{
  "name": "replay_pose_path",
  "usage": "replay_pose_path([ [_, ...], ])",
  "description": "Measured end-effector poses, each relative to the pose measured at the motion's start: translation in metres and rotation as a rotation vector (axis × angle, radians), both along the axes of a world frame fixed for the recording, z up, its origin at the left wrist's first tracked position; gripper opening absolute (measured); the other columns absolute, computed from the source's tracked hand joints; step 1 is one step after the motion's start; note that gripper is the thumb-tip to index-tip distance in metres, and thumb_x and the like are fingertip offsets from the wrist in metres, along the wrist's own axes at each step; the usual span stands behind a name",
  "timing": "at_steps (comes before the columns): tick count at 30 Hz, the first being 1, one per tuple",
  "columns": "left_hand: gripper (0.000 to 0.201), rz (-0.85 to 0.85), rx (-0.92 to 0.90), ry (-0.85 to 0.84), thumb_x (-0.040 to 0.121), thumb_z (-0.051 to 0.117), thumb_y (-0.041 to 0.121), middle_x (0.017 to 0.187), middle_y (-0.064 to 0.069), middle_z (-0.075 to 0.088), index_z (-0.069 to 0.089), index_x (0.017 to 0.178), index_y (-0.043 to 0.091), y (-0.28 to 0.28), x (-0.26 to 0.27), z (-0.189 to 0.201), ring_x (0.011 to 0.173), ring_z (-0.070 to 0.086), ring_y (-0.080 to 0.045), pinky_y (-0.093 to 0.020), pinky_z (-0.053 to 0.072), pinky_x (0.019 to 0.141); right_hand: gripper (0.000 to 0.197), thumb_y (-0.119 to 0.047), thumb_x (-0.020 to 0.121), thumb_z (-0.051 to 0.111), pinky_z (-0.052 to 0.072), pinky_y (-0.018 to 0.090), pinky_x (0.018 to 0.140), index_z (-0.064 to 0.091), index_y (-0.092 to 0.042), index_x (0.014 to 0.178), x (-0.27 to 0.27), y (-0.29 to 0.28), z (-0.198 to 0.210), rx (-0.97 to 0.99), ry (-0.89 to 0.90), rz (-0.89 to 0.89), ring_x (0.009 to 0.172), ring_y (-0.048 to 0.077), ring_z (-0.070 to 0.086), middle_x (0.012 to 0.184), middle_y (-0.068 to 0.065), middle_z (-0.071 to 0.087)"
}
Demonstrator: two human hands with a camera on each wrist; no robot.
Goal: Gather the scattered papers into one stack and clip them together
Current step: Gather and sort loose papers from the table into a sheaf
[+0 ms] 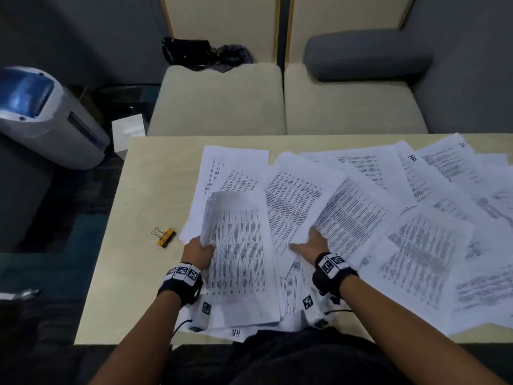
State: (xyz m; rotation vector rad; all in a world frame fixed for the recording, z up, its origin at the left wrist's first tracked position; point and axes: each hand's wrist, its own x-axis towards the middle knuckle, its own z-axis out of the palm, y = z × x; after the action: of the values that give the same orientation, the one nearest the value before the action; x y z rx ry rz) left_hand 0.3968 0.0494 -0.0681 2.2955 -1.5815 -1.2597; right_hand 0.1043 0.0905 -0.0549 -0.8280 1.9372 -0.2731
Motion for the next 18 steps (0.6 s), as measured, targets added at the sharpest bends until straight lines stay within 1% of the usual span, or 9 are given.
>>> replay_pose_path([
  [2, 0.026, 0.003, 0.013, 0.020, 0.091, 0.062, 0.022, 0.095, -0.023, 0.069, 0.062, 0.100, -0.003, -0.002, 0.000, 0.000, 0.080, 0.065, -0.032, -0.033, 0.052, 0.069, 0.068, -0.023, 0.084, 0.074, 0.043, 0.033, 0.105, 0.041, -0.005, 0.141, -0.004, 0.005, 0.004, -0.064, 0.052, 0.003, 0.126, 0.028, 0.051, 0.142, 0.011, 0.049],
  [5, 0.034, 0.036, -0.002, 0.014, 0.090, 0.063, 0.022, 0.103, -0.023, 0.067, 0.061, 0.111, -0.006, -0.004, 0.008, 0.000, 0.086, 0.066, -0.035, -0.034, 0.050, 0.068, 0.053, -0.015, 0.084, 0.074, 0.043, 0.023, 0.088, 0.053, -0.007, 0.131, -0.035, 0.014, 0.015, -0.156, 0.094, -0.002, 0.114, 0.025, 0.060, 0.131, 0.011, 0.060],
  [7, 0.032, 0.092, -0.049, 0.000, 0.090, 0.062, 0.019, 0.098, -0.023, 0.067, 0.062, 0.111, -0.005, -0.007, 0.012, 0.000, 0.081, 0.065, -0.034, -0.033, 0.050, 0.066, 0.048, -0.013, 0.083, 0.075, 0.043, 0.024, 0.089, 0.057, -0.006, 0.128, -0.066, 0.022, 0.026, -0.214, 0.112, -0.009, 0.113, 0.027, 0.061, 0.128, 0.012, 0.063],
  [10, 0.024, 0.131, -0.099, 0.024, 0.088, 0.063, 0.016, 0.079, -0.020, 0.065, 0.062, 0.100, -0.005, -0.016, 0.010, 0.007, 0.066, 0.062, -0.030, -0.039, 0.056, 0.064, 0.044, -0.013, 0.086, 0.072, 0.041, 0.030, 0.094, 0.057, -0.002, 0.126, -0.115, 0.041, 0.049, -0.328, 0.141, -0.084, 0.112, 0.024, 0.058, 0.123, 0.006, 0.061],
  [11, 0.022, 0.140, -0.108, 0.021, 0.088, 0.063, 0.015, 0.076, -0.020, 0.065, 0.062, 0.098, -0.004, -0.019, 0.014, 0.006, 0.064, 0.061, -0.030, -0.042, 0.058, 0.064, 0.044, -0.014, 0.086, 0.072, 0.040, 0.031, 0.096, 0.057, -0.002, 0.125, -0.125, 0.042, 0.054, -0.350, 0.135, -0.110, 0.111, 0.021, 0.056, 0.121, 0.002, 0.058],
  [13, 0.021, 0.163, -0.123, 0.025, 0.087, 0.063, 0.016, 0.075, -0.021, 0.066, 0.062, 0.095, -0.003, -0.030, 0.015, 0.009, 0.061, 0.061, -0.030, -0.045, 0.058, 0.064, 0.042, -0.017, 0.084, 0.074, 0.042, 0.035, 0.098, 0.057, -0.004, 0.121, -0.142, 0.042, 0.063, -0.410, 0.101, -0.155, 0.110, 0.022, 0.058, 0.119, 0.003, 0.060],
  [16, 0.022, 0.159, -0.156, 0.062, 0.086, 0.064, 0.018, 0.074, -0.020, 0.067, 0.063, 0.093, -0.002, -0.040, 0.002, 0.016, 0.058, 0.061, -0.029, -0.042, 0.058, 0.058, 0.028, -0.007, 0.085, 0.072, 0.047, 0.025, 0.077, 0.059, -0.010, 0.109, -0.153, 0.043, 0.085, -0.475, 0.008, -0.209, 0.092, 0.019, 0.064, 0.106, 0.006, 0.066],
  [17, 0.023, 0.153, -0.166, 0.098, 0.085, 0.064, 0.018, 0.072, -0.018, 0.065, 0.063, 0.093, -0.003, -0.043, -0.005, 0.018, 0.056, 0.060, -0.027, -0.038, 0.056, 0.055, 0.026, -0.005, 0.085, 0.071, 0.046, 0.022, 0.073, 0.059, -0.012, 0.107, -0.153, 0.043, 0.091, -0.483, -0.026, -0.207, 0.090, 0.017, 0.064, 0.103, 0.003, 0.067],
  [18, 0.023, 0.140, -0.169, 0.131, 0.085, 0.065, 0.017, 0.071, -0.017, 0.064, 0.063, 0.094, -0.004, -0.045, -0.013, 0.021, 0.056, 0.058, -0.026, -0.033, 0.052, 0.052, 0.027, -0.006, 0.085, 0.071, 0.047, 0.023, 0.074, 0.059, -0.013, 0.108, -0.152, 0.042, 0.094, -0.490, -0.058, -0.199, 0.092, 0.016, 0.064, 0.103, 0.002, 0.067],
])
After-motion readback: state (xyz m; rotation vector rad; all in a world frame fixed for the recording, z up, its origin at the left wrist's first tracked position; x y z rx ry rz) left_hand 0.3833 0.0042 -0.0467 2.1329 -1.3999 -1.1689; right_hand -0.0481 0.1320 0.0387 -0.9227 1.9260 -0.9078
